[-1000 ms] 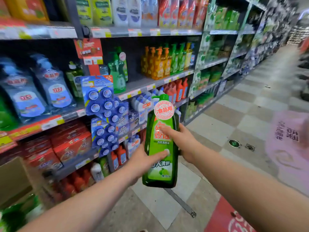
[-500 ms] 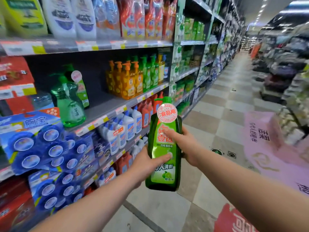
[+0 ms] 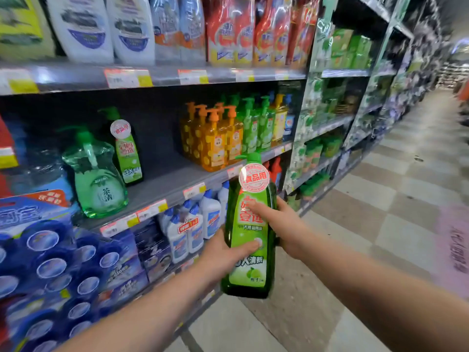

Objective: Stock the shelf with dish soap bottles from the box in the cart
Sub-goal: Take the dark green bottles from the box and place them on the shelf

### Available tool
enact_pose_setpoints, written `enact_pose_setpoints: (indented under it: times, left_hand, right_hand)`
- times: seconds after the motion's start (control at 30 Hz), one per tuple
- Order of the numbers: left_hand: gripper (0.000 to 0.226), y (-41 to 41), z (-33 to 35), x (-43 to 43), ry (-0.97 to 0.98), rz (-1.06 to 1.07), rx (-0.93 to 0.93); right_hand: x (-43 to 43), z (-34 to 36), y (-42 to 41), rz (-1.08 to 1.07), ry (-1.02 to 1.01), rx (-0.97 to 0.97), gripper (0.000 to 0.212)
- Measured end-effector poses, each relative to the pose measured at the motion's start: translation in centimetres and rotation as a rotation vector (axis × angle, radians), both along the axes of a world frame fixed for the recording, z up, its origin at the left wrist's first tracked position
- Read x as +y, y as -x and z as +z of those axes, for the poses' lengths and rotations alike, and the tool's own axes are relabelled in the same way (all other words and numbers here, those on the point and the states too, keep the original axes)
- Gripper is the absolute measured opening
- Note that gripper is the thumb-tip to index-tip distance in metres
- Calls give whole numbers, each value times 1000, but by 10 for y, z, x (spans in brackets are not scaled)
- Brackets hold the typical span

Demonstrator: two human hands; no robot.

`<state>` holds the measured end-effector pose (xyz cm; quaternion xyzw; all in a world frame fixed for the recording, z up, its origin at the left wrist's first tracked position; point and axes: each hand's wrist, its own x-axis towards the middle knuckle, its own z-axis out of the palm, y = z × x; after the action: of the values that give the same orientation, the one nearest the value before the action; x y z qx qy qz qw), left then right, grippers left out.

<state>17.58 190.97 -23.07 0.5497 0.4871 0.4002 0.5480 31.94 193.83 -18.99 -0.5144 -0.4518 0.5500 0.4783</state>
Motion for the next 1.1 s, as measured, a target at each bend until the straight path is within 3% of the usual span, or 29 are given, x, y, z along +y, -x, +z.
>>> enact_pose_setpoints:
  times: [0.17, 0.37, 0.47, 0.63, 0.83, 0.97, 1.1]
  left_hand:
    - [69, -26, 7, 51, 3, 167, 70]
    - [46, -38, 8, 78, 14, 369, 56]
    - [54, -28, 5, 84, 42, 461, 70]
    - [45, 1, 3, 103, 52, 598, 119]
    - [43, 39, 8, 145, 32, 656, 147]
    - [52, 69, 13, 182, -8, 686, 127]
    - [50, 103, 16, 210, -60, 721, 164]
  right_hand:
    - [76, 6, -25, 197, -28, -25, 51]
    - [139, 2, -19, 465, -56, -97, 69]
    - [157, -4, -1, 546, -36, -69, 56]
    - [189, -6, 38, 664, -17, -42, 56]
    - [237, -3, 84, 704, -22, -65, 65]
    - [272, 10, 115, 706, -107, -108, 88]
    - [299, 14, 144, 720, -168, -109, 71]
